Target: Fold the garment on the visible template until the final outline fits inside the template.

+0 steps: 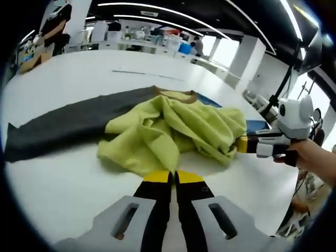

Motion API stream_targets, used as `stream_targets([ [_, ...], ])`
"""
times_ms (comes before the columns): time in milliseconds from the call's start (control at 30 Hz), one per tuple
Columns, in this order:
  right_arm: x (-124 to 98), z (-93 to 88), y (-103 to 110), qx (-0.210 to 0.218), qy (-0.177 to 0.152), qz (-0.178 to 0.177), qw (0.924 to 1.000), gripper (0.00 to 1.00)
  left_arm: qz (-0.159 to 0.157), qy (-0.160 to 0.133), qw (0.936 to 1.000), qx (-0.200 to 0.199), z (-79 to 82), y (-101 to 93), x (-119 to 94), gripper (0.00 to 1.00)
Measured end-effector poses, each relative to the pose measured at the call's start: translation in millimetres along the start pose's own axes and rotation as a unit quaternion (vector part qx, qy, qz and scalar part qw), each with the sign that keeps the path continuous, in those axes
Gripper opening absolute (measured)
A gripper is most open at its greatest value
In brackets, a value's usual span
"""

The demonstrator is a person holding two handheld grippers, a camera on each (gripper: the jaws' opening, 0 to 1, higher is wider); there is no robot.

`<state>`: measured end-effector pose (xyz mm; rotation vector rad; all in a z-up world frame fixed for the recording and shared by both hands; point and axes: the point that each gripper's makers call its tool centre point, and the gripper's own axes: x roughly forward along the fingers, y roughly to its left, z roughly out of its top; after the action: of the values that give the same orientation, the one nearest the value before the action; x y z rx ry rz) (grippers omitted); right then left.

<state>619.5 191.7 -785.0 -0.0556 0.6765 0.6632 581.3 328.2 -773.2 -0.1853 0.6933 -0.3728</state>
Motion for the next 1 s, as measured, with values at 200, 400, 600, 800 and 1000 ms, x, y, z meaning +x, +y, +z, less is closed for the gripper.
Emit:
stream_targets([
  [200,-18,-0.6,4,-0.008,0.002,0.002,1.0000,0.00,-0.014,-0.005,0.9998,0.010,6.5,4.6,-15,0.00],
  [400,-27,-4.1,4,-0.022,0.007,0.003,0.9997,0.00,-0.019,-0.011,0.9996,0.017,11.1,16.6,-26,0.00],
  [600,-22,-0.9,3,-0.001,-0.003,0.006,1.0000,0.00,-0.022,-0.007,0.9994,0.027,9.3,17.4,-28,0.00],
  [800,-10,-1.4,2,0.001,-0.001,0.003,1.0000,0.12,-0.026,0.000,0.9993,0.028,5.9,15.4,-26,0.00],
  [1000,-3,0.2,3,0.006,-0.003,0.012,0.9999,0.11,-0.025,0.001,0.9994,0.024,5.7,18.2,-26,0.00],
])
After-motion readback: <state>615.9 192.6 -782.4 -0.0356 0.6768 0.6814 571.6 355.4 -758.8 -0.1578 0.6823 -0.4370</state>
